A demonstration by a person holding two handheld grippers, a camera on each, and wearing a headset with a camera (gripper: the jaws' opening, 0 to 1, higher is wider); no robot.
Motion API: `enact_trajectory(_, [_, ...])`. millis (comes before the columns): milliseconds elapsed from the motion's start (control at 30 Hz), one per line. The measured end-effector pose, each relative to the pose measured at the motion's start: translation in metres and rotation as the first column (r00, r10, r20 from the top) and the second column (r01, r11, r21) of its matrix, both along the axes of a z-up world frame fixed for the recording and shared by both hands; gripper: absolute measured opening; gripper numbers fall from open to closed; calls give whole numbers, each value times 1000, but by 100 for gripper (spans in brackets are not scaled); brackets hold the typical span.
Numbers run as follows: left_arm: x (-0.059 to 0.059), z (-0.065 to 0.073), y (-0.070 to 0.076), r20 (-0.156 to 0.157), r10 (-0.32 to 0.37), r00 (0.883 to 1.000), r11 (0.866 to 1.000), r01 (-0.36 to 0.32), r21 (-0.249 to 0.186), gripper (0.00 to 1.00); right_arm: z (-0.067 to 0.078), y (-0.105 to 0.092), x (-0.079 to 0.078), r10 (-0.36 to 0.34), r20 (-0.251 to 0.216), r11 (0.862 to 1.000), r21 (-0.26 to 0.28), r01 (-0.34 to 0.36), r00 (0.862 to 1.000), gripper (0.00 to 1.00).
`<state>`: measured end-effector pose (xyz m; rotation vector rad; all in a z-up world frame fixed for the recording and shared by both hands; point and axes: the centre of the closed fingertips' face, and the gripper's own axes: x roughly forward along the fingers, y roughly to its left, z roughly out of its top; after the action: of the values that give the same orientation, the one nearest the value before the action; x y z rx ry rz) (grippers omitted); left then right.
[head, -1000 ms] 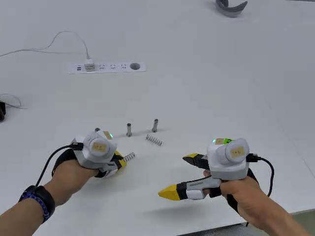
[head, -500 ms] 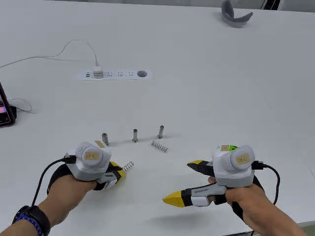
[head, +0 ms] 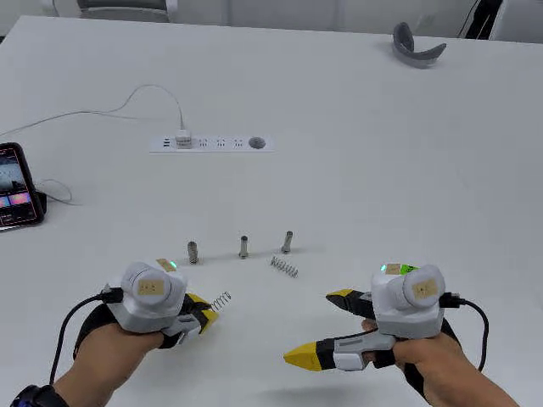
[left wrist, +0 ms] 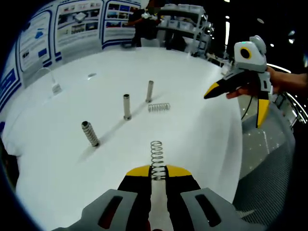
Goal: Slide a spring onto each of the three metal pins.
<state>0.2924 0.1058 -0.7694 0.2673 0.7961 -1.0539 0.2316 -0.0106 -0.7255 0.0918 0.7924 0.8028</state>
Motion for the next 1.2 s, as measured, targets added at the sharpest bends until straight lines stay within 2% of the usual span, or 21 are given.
enact_trajectory(400, [0,20,14,25,39,999,999,-38,-30,10,5,15,3,36,11,999,18,-36,999,85])
enact_trajectory(500, [-1,25,17,43,32,999,999,-31,-32,10,7,20,4,41,12,999,24,-41,999,85])
enact_trajectory(800, [-4,36,23,64,23,998,999,-20,-38,10,13,31,11,60,21,997,37,-60,998,81])
enact_trajectory(933, [-7,45,24,77,22,997,999,-18,-49,10,16,37,15,70,26,996,48,-72,997,80])
enact_trajectory(1200, [-13,55,21,93,11,996,998,-5,-64,10,28,51,25,65,23,991,116,-67,998,74])
